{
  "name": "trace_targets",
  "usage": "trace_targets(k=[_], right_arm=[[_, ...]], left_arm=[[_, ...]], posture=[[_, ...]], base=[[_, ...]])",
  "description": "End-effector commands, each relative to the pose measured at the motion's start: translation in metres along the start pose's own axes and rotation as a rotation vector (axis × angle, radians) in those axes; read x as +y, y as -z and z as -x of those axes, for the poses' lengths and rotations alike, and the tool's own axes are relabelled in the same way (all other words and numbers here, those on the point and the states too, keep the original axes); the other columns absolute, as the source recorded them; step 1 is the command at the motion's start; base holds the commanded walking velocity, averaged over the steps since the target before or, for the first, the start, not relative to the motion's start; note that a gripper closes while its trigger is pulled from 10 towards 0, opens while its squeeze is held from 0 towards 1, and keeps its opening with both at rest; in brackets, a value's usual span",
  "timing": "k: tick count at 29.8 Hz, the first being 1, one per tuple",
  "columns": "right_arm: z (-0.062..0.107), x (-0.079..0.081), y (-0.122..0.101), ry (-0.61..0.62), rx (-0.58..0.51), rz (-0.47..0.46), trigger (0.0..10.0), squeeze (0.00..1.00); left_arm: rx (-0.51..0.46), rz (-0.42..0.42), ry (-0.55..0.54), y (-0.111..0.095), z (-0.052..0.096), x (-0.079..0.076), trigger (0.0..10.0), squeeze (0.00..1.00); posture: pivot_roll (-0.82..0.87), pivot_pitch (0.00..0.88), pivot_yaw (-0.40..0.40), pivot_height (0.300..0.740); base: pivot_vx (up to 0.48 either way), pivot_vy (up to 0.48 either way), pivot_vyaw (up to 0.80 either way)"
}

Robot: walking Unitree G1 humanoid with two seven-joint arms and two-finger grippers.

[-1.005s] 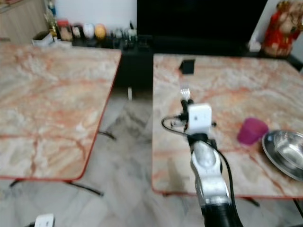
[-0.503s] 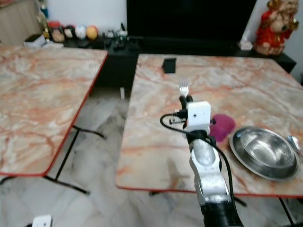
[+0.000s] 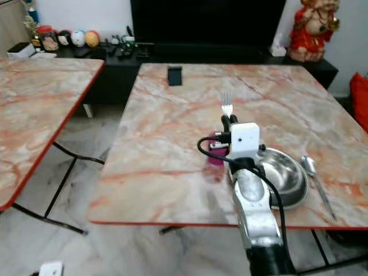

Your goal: Setting the table

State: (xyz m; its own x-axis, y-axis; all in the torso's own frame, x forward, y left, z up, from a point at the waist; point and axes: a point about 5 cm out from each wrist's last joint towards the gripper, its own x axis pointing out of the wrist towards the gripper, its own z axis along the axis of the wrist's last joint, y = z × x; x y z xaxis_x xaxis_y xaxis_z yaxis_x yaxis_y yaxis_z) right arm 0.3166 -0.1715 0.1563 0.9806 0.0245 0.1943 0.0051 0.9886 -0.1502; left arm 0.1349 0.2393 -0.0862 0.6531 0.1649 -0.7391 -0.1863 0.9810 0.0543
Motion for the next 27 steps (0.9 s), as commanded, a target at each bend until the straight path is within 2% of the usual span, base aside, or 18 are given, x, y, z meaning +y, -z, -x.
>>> trace_targets(k=[1,4,13,20,27], right_arm=[[-0.002,0.005,-0.007,-0.012,-0.025,-0.008,10.0,0.0],[-0.001,0.004,-0.007,-0.007,-0.029,-0.005,10.0,0.0],[0.015,-0.013,-0.01,0.041,-0.03,0.023,10.0,0.0],[0.027,-0.034,-0.017,0.12,-0.035,0.035,10.0,0.0],[0.033,-0.043,-0.008,0.143,0.048,0.048,10.0,0.0]], left_arm=[[0.026,-0.011,-0.018,0.004,0.002,0.008,10.0,0.0],[0.027,-0.013,-0.018,0.004,0.002,0.008,10.0,0.0],[0.024,-0.025,-0.014,0.002,0.001,0.009,10.0,0.0],[0.007,-0.041,-0.004,-0.004,-0.001,0.009,10.0,0.0],[-0.001,-0.038,-0.002,-0.008,-0.002,0.008,10.0,0.0]], posture=[[-0.05,0.0,-0.008,0.724],[-0.06,0.0,-0.004,0.724],[-0.07,0.0,0.004,0.724],[-0.1,0.0,0.019,0.724],[-0.1,0.0,0.021,0.724]], base=[[0.0,-0.296,0.0],[0.0,-0.3,0.0],[0.0,-0.299,0.0],[0.0,-0.301,0.0],[0.0,-0.041,0.0]])
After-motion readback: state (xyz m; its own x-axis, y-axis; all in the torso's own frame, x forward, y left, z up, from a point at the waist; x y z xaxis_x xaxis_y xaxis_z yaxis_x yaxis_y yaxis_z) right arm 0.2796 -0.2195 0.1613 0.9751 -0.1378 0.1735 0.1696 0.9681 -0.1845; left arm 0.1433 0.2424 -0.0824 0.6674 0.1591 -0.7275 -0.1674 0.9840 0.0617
